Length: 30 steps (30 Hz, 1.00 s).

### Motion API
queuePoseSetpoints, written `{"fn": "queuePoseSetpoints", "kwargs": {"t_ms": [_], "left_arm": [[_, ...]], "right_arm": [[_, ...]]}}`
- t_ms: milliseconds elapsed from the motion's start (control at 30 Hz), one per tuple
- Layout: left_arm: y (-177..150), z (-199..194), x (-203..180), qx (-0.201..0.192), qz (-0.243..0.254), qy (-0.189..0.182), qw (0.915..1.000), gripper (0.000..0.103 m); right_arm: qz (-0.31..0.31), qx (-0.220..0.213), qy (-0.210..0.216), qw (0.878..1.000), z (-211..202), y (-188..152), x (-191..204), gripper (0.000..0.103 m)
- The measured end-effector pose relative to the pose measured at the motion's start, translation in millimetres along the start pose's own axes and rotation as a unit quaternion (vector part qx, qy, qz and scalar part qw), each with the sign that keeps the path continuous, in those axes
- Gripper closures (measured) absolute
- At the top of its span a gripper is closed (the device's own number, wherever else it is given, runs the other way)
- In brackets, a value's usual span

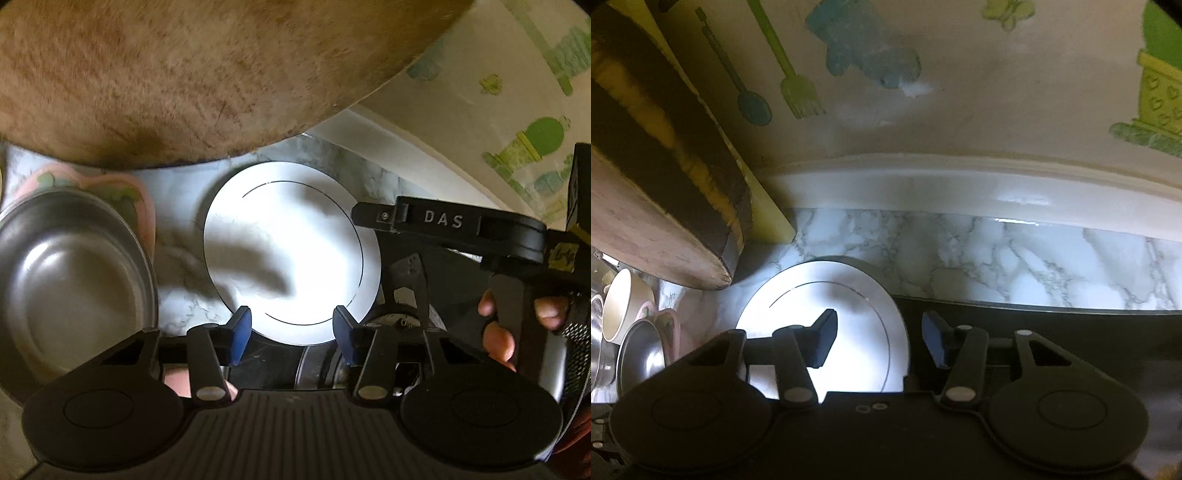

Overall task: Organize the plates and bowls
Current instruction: 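Close both grippers on the small white plate rim and lift it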

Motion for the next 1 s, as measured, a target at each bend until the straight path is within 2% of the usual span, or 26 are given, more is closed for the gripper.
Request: {"fn": "queuePoseSetpoints", "kwargs": {"t_ms": [100, 233, 400, 533, 600, 833, 1000], "left_arm": [[-2, 3, 3, -0.006, -0.016, 0.001, 0.9998, 0.064], [-8, 0, 4, -0.025, -0.041, 0.012, 0.9988, 0.064], [-12, -1, 5, -0.049, -0.093, 0.036, 0.9938, 0.065], [-15, 10, 11, -0.03, -0.145, 0.046, 0.9879, 0.065], [-18, 19, 17, -0.016, -0.18, 0.036, 0.9828, 0.065], [-15, 29, 25, -0.026, -0.194, 0.025, 0.9803, 0.065], [-17, 22, 26, -0.038, -0.2, 0.027, 0.9787, 0.065]], "right_arm": [[-0.008, 0.009, 0.001, 1.0, 10, 0, 0, 0.055], [0.002, 0.016, 0.012, 1.0, 18, 1, -4, 0.06], [-0.001, 0.022, 0.017, 1.0, 25, 0, -4, 0.061], [0.0, 0.024, 0.019, 1.0, 26, 1, -4, 0.061], [0.001, 0.025, 0.019, 1.0, 27, 1, -5, 0.061], [0.011, 0.028, 0.033, 0.999, 32, 2, -7, 0.062], [0.021, 0.023, 0.038, 0.999, 33, 5, -8, 0.069]]}}
Point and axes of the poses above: each gripper's, at about its wrist camera, not at the fingertips, and z roughly the way its jaws point, x to its left, y to its top, the point moved 4 cm from there along z, roughly the way its jaws point, and after that the axes turned 13 degrees about z, right-handed, at the moved point
